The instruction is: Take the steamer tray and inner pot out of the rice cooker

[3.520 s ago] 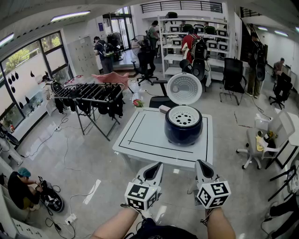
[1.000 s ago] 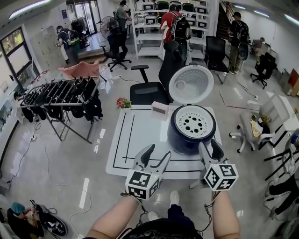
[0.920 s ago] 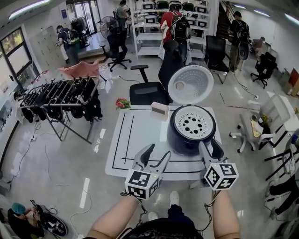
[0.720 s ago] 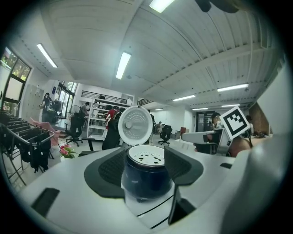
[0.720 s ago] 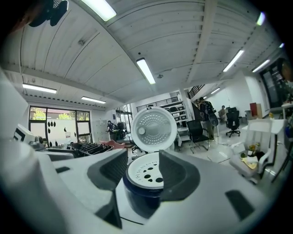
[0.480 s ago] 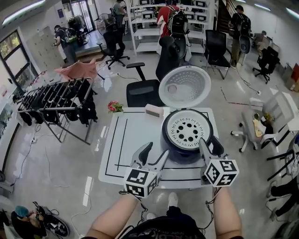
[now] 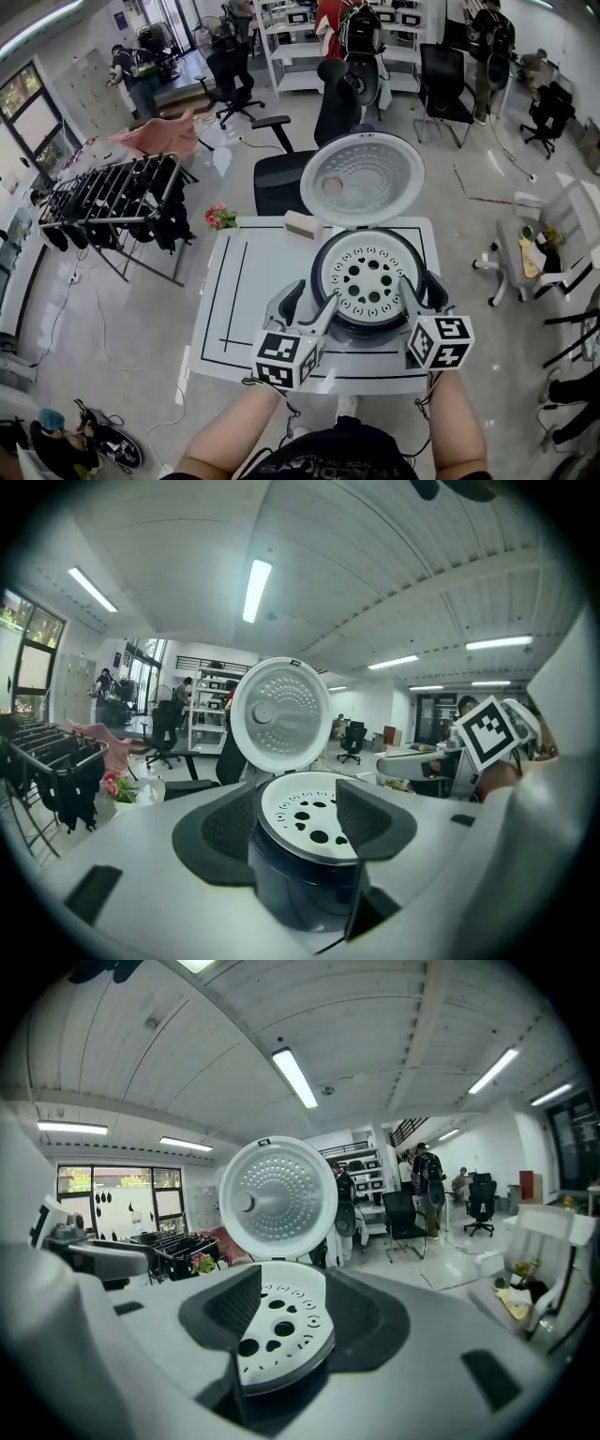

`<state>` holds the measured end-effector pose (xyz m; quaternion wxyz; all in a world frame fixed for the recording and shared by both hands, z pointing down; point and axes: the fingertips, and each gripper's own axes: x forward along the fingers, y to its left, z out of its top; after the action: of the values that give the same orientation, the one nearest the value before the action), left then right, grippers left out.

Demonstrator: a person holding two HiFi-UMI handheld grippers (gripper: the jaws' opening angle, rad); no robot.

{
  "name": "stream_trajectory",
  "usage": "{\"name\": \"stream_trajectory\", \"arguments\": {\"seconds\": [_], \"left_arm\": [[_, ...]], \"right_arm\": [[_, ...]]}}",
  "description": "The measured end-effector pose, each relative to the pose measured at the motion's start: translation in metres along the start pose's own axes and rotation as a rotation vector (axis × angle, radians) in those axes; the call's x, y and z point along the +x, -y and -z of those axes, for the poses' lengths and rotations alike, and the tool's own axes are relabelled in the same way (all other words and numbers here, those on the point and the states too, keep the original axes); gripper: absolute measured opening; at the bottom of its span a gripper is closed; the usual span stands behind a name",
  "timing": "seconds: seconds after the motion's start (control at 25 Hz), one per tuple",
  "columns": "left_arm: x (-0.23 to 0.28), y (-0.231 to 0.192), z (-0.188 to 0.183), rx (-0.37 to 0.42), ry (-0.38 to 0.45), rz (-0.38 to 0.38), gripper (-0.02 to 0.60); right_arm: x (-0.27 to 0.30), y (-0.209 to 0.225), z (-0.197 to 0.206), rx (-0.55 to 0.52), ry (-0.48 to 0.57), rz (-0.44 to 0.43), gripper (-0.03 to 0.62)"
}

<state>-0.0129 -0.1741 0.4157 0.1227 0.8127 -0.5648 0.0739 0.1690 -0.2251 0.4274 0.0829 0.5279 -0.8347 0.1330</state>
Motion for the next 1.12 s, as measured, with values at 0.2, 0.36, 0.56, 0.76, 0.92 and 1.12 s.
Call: {"name": "stream_trajectory", "arguments": {"seconds": [0.2, 0.36, 0.56, 0.76, 0.92, 1.12], "left_arm": [[0.027, -0.007, 0.005, 0.033, -0.041, -0.064, 0.258], [0.046, -0.01, 0.012, 0.052, -0.089, -0.114, 0.263], [0.06, -0.015, 0.022, 0.089, -0.158, -0.178, 0.27], [0.068, -0.017, 0.028, 0.146, -0.2, -0.208, 0.275], [0.075, -0.022, 0.034, 0.156, -0.221, -0.208, 0.279], [0.085, -0.025, 0.043, 0.169, -0.251, -0.167, 0.281]], "right_arm": [[0.022, 0.015, 0.012, -0.038, -0.074, 0.015, 0.199], [0.034, 0.026, 0.021, -0.045, -0.126, 0.008, 0.199], [0.045, 0.033, 0.03, -0.066, -0.178, -0.001, 0.199], [0.049, 0.033, 0.033, -0.079, -0.199, 0.004, 0.199], [0.053, 0.034, 0.037, -0.096, -0.214, 0.025, 0.199], [0.056, 0.038, 0.04, -0.121, -0.227, 0.078, 0.199]]}}
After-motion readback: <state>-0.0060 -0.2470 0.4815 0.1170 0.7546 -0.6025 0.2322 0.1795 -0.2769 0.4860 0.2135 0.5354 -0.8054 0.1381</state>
